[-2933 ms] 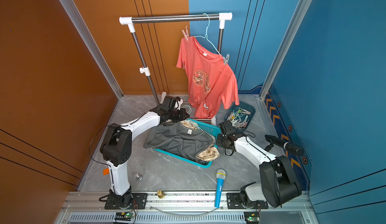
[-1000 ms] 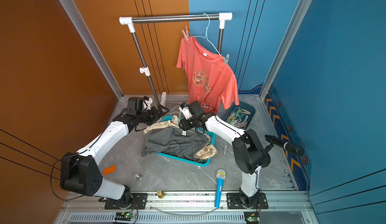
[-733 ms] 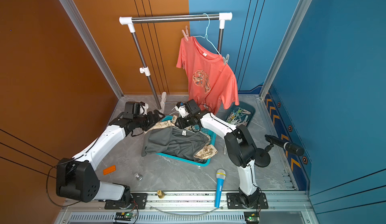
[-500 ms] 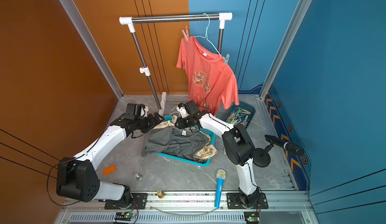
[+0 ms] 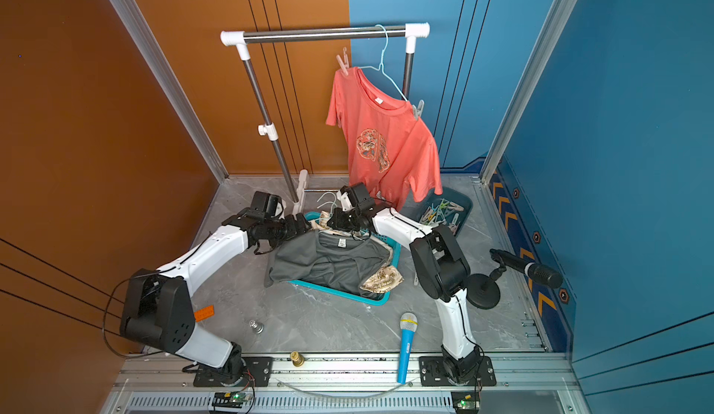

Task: Use clothespins to secure the t-shirt on both sides of the hanger
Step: Pick up the hanger from the basket.

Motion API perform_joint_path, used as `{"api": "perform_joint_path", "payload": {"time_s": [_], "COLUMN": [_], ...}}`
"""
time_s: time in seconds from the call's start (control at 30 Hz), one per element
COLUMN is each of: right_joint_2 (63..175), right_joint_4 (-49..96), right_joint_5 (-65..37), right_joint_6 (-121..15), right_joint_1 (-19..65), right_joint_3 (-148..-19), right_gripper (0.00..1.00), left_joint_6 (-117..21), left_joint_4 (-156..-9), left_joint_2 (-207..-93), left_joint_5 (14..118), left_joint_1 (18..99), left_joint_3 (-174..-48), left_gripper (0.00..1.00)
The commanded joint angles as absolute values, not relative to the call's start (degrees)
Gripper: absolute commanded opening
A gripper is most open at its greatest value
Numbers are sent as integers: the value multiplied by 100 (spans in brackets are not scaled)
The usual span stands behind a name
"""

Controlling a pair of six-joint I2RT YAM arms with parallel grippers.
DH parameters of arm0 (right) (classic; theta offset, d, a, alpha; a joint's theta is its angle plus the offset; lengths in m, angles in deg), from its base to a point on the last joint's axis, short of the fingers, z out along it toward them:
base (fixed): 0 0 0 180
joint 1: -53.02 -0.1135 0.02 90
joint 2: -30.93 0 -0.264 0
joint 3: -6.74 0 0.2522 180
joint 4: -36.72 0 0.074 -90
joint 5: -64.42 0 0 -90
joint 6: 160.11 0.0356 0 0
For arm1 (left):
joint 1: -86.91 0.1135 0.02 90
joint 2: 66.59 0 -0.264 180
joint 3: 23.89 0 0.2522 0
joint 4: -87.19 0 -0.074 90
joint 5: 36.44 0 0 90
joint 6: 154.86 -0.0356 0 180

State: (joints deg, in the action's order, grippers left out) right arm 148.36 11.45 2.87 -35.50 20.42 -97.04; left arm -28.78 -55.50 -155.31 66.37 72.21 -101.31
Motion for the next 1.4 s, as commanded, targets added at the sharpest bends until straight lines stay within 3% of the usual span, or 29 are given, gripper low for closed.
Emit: {"api": "perform_joint_path", "payload": {"time_s": [0.0,0.67,1.0,1.37], "right_joint_2": [14377,13527,13240,12682], "right_joint_4": [942,885,924,214], "right_joint_5": [-36,-266,20,-924], "right_joint_6": [-3498,-3383,-3750,-4993], "right_joint_1": [2281,3232,2660,1939], "right_joint_3": [-9554,-8807,-9251,-9522], "right_gripper": [9,7,7,7], "left_joint_6": [-2961,-2924,-2900,-3010], "left_joint_4": [-5152,-5031,-4920,-4571], "left_joint_2": [-15807,-15774,-15608,-15114], "left_joint_5": [6427,6216,6270,6158], "left_joint_1": [7214,7373,7318,7276], "left_joint_3": [-10033,-9707,-10064,-10783], "left_gripper": [93,92,97,98]}}
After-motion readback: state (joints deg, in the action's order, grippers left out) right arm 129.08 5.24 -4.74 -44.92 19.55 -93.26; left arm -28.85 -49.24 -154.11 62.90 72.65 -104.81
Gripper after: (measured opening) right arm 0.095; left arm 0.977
